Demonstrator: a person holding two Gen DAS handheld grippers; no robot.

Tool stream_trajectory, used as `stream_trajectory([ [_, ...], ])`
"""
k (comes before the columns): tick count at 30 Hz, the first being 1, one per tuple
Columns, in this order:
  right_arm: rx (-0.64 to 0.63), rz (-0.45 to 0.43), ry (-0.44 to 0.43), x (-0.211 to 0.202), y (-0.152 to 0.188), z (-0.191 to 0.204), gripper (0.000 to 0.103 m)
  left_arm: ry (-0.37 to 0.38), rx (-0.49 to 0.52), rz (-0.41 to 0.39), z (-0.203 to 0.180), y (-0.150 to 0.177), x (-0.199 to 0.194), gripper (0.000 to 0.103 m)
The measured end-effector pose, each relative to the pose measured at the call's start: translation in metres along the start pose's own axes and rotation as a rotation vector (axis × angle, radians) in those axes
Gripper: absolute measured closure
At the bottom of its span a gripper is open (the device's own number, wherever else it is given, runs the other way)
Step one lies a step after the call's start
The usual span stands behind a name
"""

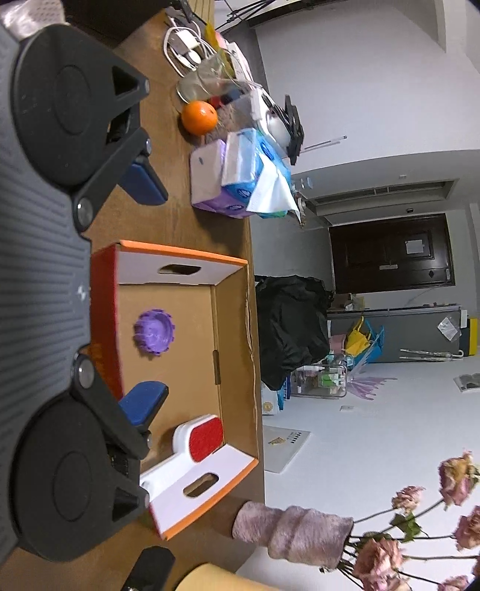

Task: Organize rigid objects
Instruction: 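Withdraw both tools from the box toward the spray bottles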

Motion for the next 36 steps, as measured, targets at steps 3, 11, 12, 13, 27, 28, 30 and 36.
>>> stream_trajectory([
  [3, -0.006, -0.006, 0.001, -0.02, 0.005, 0.008, 0.0, 0.001, -0.009, -0.003, 0.007, 0.009, -0.018, 0.0],
  [11, -0.038, -0.002, -0.009, -0.062, 0.026, 0.033, 0.0, 0.01, -0.023, -0.015, 0.025, 0.035, -0.059, 0.0],
  [12, -0.043, 0.0, -0.01, -0.067, 0.03, 0.037, 0.0, 0.011, -0.024, -0.016, 0.028, 0.039, -0.064, 0.0],
  [13, -0.047, 0.001, -0.012, -0.071, 0.033, 0.039, 0.0, 0.011, -0.025, -0.017, 0.03, 0.042, -0.068, 0.0],
  [27, -0.09, 0.042, -0.037, -0.111, 0.08, 0.072, 0.0, 0.006, -0.024, -0.015, 0.064, 0.099, -0.109, 0.0],
  [28, -0.09, 0.046, -0.038, -0.113, 0.084, 0.074, 0.0, 0.005, -0.021, -0.012, 0.066, 0.104, -0.11, 0.0],
  [30, -0.089, 0.055, -0.04, -0.115, 0.092, 0.074, 0.0, 0.004, -0.014, -0.006, 0.072, 0.116, -0.112, 0.0],
  [36, -0.081, 0.089, -0.047, -0.119, 0.117, 0.076, 0.0, 0.008, 0.0, 0.001, 0.088, 0.149, -0.116, 0.0],
])
Point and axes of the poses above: each gripper's, at about its wrist camera, not at the fingertips, and x roughly the way its jaws point, z to its left, y to its underside, the point moved 9 cm from there along x, roughly the way its jaws point, and after that the axes turned 12 degrees about -y, right-handed, at the moved point
